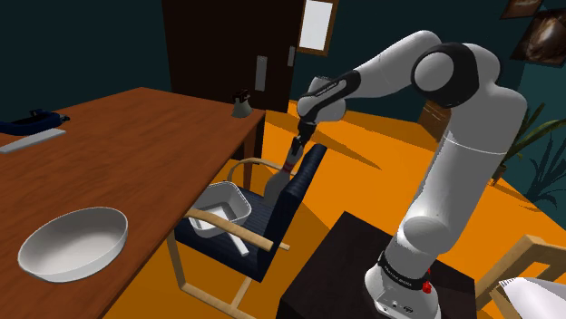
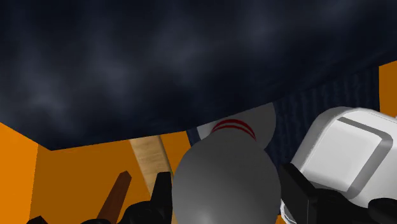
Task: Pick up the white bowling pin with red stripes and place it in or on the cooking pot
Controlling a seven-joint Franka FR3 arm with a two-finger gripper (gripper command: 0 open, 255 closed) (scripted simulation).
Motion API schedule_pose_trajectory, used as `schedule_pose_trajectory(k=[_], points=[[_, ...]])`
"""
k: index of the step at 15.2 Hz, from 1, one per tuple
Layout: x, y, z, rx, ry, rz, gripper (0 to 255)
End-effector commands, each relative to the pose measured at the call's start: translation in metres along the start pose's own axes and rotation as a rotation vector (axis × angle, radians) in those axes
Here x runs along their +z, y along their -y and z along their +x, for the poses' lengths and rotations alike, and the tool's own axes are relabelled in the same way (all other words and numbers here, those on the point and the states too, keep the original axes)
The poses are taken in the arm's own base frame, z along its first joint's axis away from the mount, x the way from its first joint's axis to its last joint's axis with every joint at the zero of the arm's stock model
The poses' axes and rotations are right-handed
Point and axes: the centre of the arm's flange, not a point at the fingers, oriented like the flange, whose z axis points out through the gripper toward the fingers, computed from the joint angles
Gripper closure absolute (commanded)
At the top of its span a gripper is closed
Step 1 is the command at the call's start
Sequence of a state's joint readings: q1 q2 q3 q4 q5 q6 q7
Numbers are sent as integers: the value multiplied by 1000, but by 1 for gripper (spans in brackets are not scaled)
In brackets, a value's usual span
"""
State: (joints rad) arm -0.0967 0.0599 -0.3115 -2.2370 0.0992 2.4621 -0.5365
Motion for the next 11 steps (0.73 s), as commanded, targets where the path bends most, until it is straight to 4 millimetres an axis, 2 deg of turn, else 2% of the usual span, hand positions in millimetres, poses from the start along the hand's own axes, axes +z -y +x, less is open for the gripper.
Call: schedule_pose_trajectory(k=[1, 11], points=[[-11, -1, 1, 0, -2, -1, 255], [-63, -3, 11, 0, -2, -1, 255]])
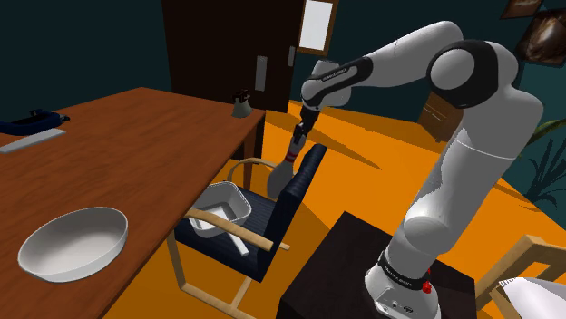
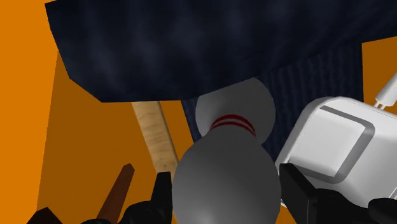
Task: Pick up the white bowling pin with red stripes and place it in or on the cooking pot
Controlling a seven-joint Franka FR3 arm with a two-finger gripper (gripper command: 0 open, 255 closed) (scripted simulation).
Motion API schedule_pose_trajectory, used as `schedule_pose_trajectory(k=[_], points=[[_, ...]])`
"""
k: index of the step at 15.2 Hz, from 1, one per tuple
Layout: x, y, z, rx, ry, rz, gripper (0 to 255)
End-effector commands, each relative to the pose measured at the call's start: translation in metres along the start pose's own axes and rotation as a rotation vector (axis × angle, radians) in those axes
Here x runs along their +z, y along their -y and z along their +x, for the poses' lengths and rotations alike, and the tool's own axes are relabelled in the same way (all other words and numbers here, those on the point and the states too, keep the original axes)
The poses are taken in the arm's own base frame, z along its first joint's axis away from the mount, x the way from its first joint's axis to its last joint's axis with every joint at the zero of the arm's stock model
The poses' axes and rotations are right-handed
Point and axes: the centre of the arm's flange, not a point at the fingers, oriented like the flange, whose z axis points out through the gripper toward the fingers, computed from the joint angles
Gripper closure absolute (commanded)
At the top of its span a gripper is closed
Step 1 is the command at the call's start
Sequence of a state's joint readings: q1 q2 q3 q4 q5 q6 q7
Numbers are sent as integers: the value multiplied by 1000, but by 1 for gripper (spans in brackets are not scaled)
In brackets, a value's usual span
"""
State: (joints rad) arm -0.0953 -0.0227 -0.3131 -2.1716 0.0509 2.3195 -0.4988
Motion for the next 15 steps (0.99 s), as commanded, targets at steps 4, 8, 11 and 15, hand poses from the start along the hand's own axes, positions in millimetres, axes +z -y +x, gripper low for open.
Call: schedule_pose_trajectory(k=[4, 8, 11, 15], points=[[-27, -2, 5, 0, -2, -1, 255], [-47, -2, 8, 0, -2, -1, 255], [-63, -3, 11, 0, -2, -1, 255], [-84, -4, 15, 0, -2, -1, 255]])
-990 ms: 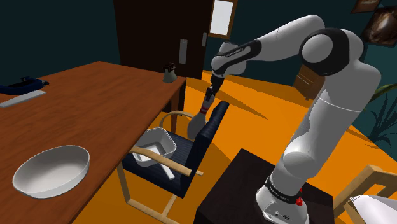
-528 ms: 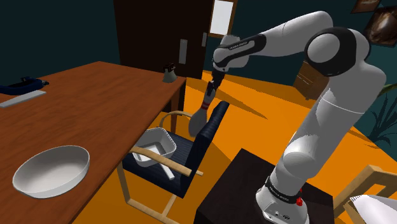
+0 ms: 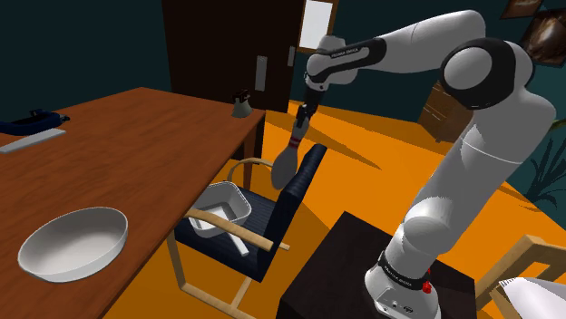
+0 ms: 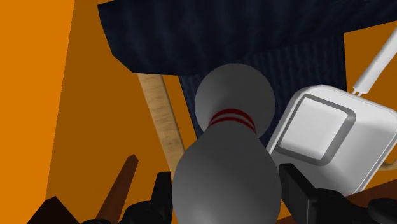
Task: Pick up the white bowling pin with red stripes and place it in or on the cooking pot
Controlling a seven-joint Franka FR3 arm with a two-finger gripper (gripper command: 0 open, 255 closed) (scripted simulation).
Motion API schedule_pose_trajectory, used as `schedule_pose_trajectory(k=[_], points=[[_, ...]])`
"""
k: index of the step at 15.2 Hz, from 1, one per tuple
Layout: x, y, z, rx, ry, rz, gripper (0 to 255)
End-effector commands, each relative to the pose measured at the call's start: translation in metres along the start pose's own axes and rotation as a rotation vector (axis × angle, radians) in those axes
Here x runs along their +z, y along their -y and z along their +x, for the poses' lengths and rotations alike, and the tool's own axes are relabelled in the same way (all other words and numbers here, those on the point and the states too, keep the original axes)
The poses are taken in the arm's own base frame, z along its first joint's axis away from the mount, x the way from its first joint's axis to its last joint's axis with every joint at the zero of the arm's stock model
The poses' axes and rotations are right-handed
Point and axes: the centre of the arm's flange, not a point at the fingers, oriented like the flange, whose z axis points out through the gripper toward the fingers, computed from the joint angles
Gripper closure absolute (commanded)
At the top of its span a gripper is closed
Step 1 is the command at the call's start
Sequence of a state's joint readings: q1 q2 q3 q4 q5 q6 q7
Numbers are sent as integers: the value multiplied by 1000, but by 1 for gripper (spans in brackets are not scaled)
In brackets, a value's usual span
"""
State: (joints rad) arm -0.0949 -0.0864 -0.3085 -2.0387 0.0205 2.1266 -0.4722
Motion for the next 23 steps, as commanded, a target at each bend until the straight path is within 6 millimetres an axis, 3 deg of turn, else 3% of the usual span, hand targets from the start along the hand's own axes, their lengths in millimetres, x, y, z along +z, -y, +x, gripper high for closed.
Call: schedule_pose_trajectory(k=[1, 23], points=[[-11, 0, 1, 0, -2, -1, 255], [-129, 250, 91, 0, -2, -1, 255]])
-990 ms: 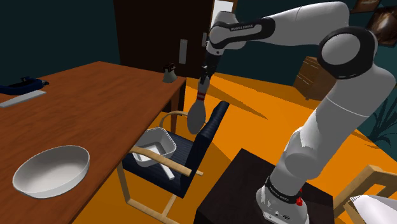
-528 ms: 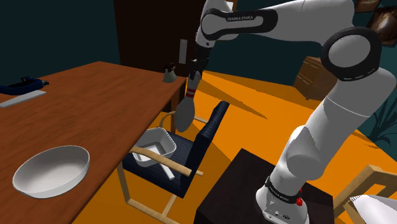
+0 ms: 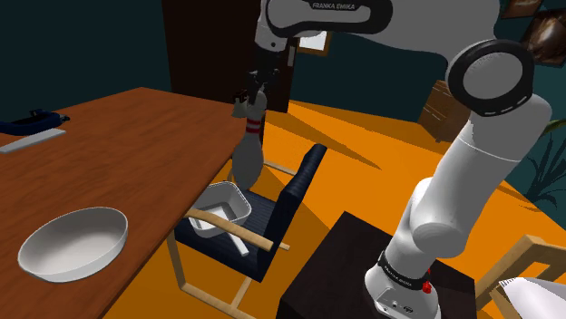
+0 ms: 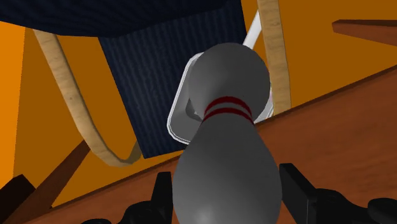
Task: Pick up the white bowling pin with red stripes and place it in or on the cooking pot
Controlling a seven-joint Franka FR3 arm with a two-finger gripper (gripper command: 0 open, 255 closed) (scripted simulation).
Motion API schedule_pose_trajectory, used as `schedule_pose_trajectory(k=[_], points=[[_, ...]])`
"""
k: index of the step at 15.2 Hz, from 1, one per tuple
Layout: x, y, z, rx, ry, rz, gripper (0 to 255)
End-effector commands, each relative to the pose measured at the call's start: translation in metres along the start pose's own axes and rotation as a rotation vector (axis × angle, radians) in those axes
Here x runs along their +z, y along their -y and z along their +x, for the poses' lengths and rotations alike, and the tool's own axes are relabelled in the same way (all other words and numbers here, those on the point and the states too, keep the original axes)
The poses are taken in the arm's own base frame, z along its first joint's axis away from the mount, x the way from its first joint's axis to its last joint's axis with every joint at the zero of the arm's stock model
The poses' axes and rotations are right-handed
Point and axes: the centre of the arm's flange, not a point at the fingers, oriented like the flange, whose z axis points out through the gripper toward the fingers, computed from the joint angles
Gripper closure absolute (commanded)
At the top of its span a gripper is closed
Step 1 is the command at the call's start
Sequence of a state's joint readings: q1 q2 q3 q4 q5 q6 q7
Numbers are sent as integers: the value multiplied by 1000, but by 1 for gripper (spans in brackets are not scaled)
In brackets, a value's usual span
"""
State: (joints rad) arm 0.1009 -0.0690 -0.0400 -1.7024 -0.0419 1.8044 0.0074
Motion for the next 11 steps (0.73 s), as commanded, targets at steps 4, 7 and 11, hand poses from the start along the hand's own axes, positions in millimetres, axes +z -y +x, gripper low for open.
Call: schedule_pose_trajectory(k=[4, 7, 11], points=[[-19, 46, 17, 1, -3, 0, 255], [-3, 47, 15, 1, -3, 0, 255], [18, 48, 11, 1, -3, 0, 255]])
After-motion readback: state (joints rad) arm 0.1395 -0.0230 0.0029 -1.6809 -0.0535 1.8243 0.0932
